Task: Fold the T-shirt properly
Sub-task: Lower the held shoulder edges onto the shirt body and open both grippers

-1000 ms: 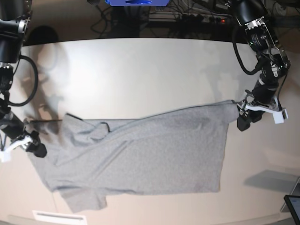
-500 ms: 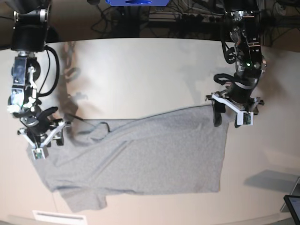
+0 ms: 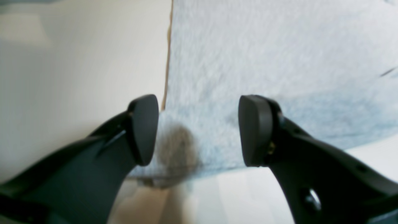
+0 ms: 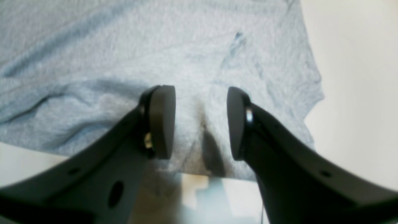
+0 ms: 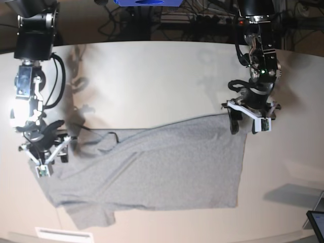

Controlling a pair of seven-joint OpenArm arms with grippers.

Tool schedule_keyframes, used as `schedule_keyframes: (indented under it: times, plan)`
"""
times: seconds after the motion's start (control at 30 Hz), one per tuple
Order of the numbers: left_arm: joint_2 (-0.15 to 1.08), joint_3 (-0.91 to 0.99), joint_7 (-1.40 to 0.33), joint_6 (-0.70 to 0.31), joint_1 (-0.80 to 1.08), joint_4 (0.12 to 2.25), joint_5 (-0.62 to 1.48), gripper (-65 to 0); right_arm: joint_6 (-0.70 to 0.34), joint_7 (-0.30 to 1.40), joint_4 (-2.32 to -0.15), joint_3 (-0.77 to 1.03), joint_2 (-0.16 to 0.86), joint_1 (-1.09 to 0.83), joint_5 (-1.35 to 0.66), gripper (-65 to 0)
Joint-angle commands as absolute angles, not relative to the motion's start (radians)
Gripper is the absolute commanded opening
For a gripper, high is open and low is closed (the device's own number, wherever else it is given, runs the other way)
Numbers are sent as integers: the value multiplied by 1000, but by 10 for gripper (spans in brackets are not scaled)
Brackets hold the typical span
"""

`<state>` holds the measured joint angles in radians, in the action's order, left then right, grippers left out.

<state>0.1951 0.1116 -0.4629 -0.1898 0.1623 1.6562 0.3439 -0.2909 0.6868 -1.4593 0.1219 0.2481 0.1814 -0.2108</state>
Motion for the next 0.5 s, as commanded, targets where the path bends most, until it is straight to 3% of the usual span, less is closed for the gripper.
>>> schedule_keyframes:
  times: [0.0, 0.47]
  plan:
    - [205, 113, -438, -188, 140, 1658, 348, -255, -291, 670, -1446, 125, 259, 217, -214, -386]
    - [205, 111, -556, -188, 76, 1641, 348, -255, -291, 662, -1259, 127, 278, 282, -216, -386]
